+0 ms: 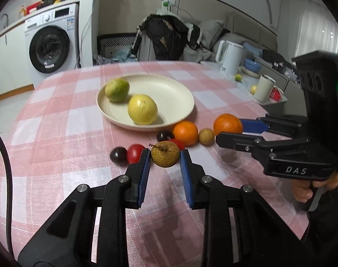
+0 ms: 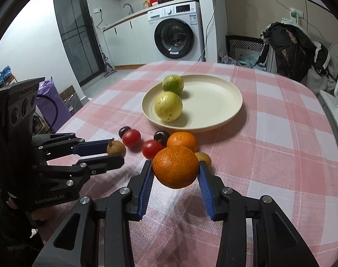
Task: Organize fruits
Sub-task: 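Carry the orange to the plate with the right tool while the left tool carries the pear there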
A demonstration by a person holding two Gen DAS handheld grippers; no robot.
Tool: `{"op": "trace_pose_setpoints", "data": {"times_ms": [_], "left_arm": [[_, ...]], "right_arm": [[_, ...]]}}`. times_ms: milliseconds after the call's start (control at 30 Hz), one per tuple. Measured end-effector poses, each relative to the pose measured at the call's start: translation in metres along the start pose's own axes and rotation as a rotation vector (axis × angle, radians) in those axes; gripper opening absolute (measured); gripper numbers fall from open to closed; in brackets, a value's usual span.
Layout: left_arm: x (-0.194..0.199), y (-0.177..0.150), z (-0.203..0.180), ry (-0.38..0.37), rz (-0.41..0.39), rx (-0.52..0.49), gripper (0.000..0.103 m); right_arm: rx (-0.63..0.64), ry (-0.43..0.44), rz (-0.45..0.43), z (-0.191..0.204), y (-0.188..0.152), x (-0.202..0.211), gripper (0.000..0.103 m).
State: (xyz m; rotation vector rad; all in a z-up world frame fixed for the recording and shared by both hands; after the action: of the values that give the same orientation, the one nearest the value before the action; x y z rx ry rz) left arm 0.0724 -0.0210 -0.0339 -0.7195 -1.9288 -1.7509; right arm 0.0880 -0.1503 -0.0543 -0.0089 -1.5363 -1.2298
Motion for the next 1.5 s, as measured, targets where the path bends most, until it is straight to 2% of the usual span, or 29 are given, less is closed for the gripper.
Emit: {"op": "trace_pose_setpoints", "data": {"times_ms": [167, 700, 1500], "left_arm": [[0.011, 0.008, 0.004, 0.029, -0.052, 0.009, 0.024], [0.016, 0.038, 0.035, 0.090, -0.120, 0.055, 0.024], [-0.038, 0.067, 0.054, 0.146, -0.185, 0.075, 0.024]], "right_arm": [[-0.004, -0.018, -0.045, 0.000, 0.005, 0.005, 0.041], [-0.012, -0.017, -0.163, 0.000, 0.030, 0.016, 0.041], [-0.087, -0.029, -0.242, -0.031, 0.068, -0.003, 0.041]]}}
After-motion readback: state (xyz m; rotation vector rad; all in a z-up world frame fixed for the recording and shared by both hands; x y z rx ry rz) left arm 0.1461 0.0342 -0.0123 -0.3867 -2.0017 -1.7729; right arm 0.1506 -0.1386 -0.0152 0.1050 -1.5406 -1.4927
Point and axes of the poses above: each gripper's, at about its wrist camera, not at the fingertips, and x roughly against the way its jaws point, z to its left, y to its top, the point moved 4 cm from there along -x, roughly the way its jaws point, and after that the axes turned 3 degrees about y, right-handed, at the moved point
